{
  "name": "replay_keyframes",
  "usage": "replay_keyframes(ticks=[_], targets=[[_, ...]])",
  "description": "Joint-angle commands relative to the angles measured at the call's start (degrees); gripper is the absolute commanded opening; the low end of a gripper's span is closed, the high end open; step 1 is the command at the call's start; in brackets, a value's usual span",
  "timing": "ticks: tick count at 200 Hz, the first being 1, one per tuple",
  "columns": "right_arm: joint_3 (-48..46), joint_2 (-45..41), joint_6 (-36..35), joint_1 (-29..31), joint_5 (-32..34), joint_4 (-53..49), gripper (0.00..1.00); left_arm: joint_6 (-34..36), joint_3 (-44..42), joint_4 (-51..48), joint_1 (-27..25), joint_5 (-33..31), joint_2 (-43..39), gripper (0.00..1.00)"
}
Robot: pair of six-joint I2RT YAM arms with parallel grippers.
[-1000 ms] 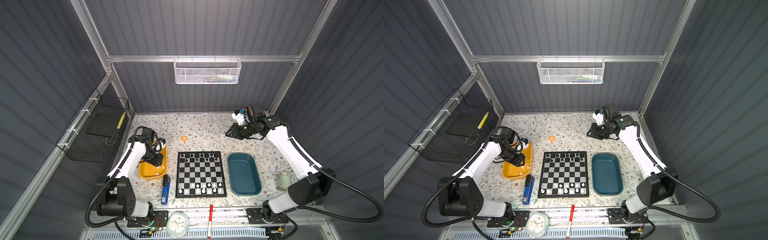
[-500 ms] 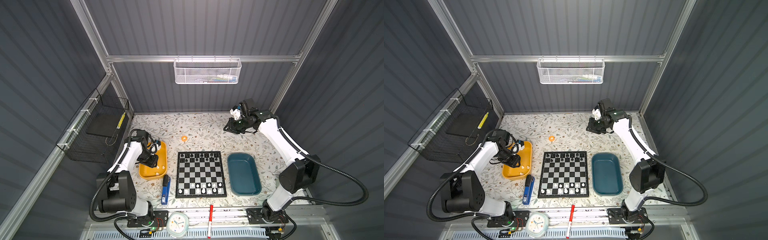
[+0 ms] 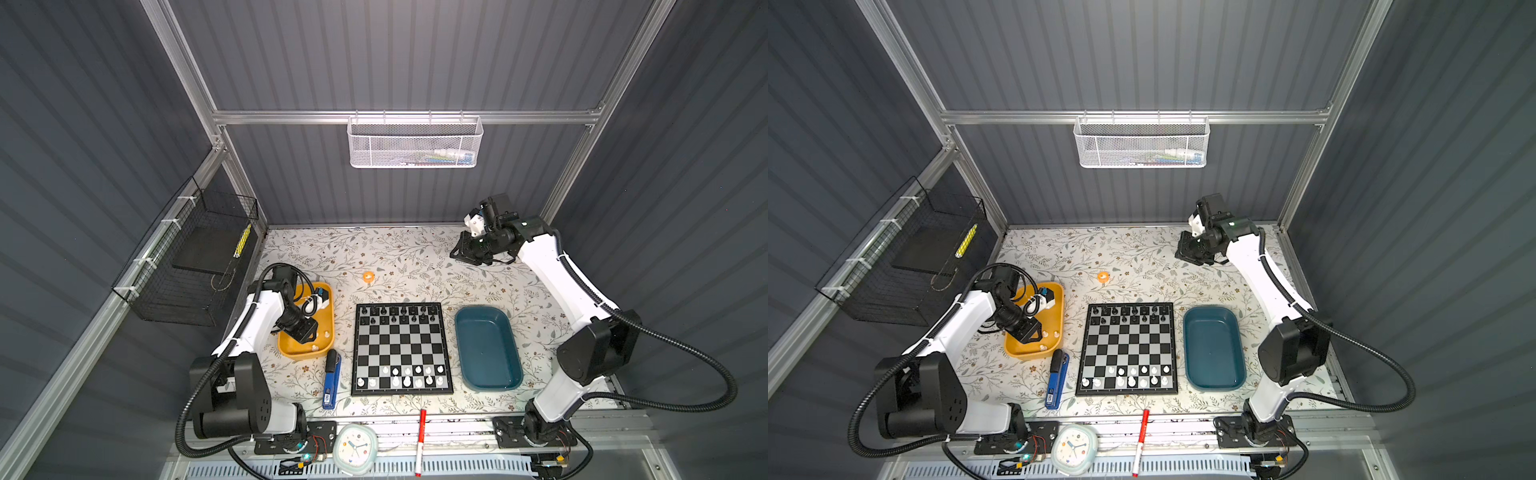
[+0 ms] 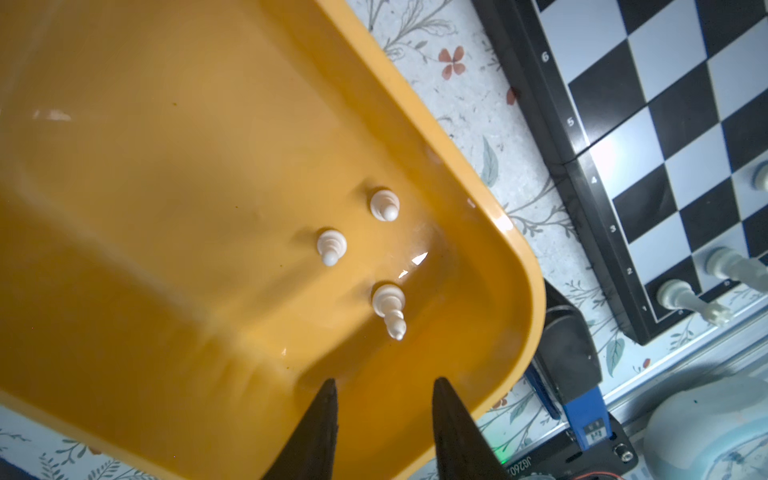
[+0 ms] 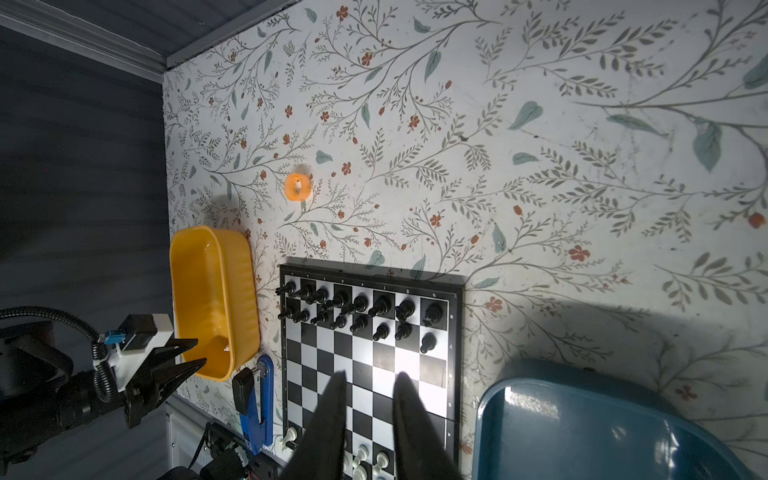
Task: Set up the chess pieces on the board
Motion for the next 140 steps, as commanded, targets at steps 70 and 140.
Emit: replay_keyframes(ticks=[70,140], targets=[[-4.38,-3.56,1.13,-0.07,1.93,0.28,0.24,0.21,2.81,0.50,0.09,1.57,3.40,0.39],[-9.07,-8.20,2.00,0.64,3.03,1.88,0.24,7.87,-2.01,-2.28,0.09,2.15,0.62,0.39]])
